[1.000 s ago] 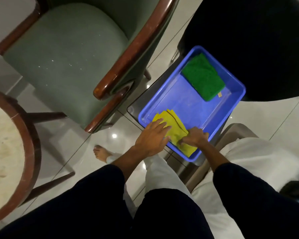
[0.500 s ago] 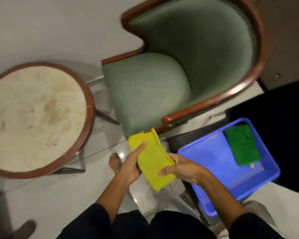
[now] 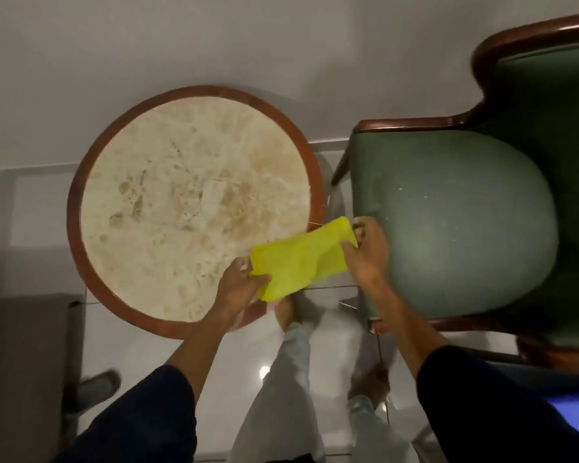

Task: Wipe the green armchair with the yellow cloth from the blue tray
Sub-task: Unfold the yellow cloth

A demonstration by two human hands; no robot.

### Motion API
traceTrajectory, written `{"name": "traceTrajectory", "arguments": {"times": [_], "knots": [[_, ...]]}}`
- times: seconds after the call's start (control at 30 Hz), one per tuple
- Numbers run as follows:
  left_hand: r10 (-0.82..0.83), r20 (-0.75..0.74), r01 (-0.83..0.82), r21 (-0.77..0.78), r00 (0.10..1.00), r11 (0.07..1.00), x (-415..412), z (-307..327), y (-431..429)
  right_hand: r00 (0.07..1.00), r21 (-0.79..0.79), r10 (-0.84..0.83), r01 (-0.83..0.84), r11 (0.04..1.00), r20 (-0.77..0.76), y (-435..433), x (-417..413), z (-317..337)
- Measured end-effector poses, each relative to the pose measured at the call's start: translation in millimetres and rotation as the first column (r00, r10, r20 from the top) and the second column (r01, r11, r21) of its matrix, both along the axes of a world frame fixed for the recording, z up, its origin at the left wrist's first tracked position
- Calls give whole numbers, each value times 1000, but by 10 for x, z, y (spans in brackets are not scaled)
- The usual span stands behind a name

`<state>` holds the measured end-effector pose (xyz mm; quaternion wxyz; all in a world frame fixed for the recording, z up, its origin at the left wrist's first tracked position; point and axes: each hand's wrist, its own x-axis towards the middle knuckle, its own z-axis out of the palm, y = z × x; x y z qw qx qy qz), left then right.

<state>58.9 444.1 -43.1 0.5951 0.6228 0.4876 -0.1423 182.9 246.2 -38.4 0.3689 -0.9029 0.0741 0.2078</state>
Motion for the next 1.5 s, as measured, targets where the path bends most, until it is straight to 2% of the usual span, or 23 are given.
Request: {"name": "traceTrajectory", "arguments": {"times": [0.03,0.07,0.13,0.2,0.27,0.3,0.37,0.43,0.5,0.57,0.7,0.77,0.87,0.93,1.07,1.13,1.2,1.3,1.37,1.43,1.5], "knots": [[-127,-47,134,202,991,970,86,-84,146,998,-131,37,-29,991,56,157,37,-112],[-196,-95,218,402,976,889,158,-158,311,993,-235,48,-22,972,106,315,3,-217],[-257,-99,253,682,961,686,319,-286,637,993,-295,-6,40,955,114,631,-208,-407],[-359,-136,311,814,923,490,524,-483,928,996,-286,-92,84,955,-13,1009,-422,-613],[-481,-266,443,844,835,302,684,-719,1123,983,-304,-165,134,943,-78,1293,-460,-780],[-503,-325,499,827,801,258,728,-838,1194,979,-329,-191,159,931,-68,1389,-386,-855],[-489,-374,537,806,788,248,754,-1046,1275,986,-393,-166,164,905,28,1480,-127,-951],[-446,-383,512,833,809,211,693,-1196,1268,991,-433,-23,79,898,132,1468,221,-1033],[-424,-372,464,875,826,136,659,-1318,1276,970,-464,152,-48,885,190,1503,656,-1134],[-418,-361,429,900,834,79,658,-1353,1306,943,-464,274,-160,871,190,1666,1069,-1176],[-422,-304,356,933,854,50,653,-1369,1283,862,-520,455,-289,804,225,2169,1379,-1182],[-423,-273,345,933,864,104,651,-1359,1287,766,-532,600,-416,737,231,2316,1202,-1184],[-430,-224,364,889,875,278,663,-1319,1312,610,-516,751,-571,639,254,2267,734,-1200],[-431,-234,380,878,872,291,668,-1278,1310,571,-484,765,-601,636,297,2075,481,-1196],[-442,-274,390,900,854,195,668,-1203,1278,552,-482,771,-605,633,319,1394,335,-1152],[-487,-294,386,917,823,99,662,-1175,1235,558,-479,774,-613,628,300,1056,418,-1073],[-617,-280,359,933,735,4,773,-1147,1063,639,-442,704,-559,702,309,708,562,-952],[-750,-208,319,948,628,4,1192,-1131,521,849,-266,414,-338,903,328,156,831,-704],[-804,-192,337,941,564,12,1513,-1091,58,939,-214,211,-155,965,273,-308,981,-504],[-853,-198,389,921,483,6,1805,-1068,-290,943,-254,58,29,967,327,-798,1078,-351],[-864,-245,450,893,440,-24,2057,-1109,-484,912,-354,-66,224,908,406,-1290,1134,-304]]}}
